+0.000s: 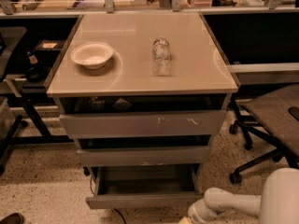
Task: Close bottom drawer
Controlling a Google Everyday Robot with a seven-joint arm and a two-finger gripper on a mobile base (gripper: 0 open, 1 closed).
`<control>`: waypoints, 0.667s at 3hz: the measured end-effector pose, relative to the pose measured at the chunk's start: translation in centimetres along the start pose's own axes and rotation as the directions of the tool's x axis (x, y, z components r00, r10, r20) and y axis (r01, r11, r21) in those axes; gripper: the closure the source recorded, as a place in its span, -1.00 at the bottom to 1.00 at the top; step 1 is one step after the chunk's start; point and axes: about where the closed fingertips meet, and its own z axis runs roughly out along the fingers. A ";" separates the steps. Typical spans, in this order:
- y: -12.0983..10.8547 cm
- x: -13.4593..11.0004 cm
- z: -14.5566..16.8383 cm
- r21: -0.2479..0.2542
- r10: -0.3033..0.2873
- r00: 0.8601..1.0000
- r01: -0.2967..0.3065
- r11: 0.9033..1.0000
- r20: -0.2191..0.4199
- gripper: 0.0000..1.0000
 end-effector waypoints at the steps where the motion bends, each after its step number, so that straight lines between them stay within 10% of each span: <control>1: 0.0 0.0 0.0 0.000 0.000 1.000 0.000 1.000 0.000 -0.16; 2: 0.0 0.0 0.0 0.000 0.000 1.000 0.000 1.000 0.000 0.30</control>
Offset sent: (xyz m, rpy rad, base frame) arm 0.0000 0.0000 0.0000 0.0000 0.0000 0.0000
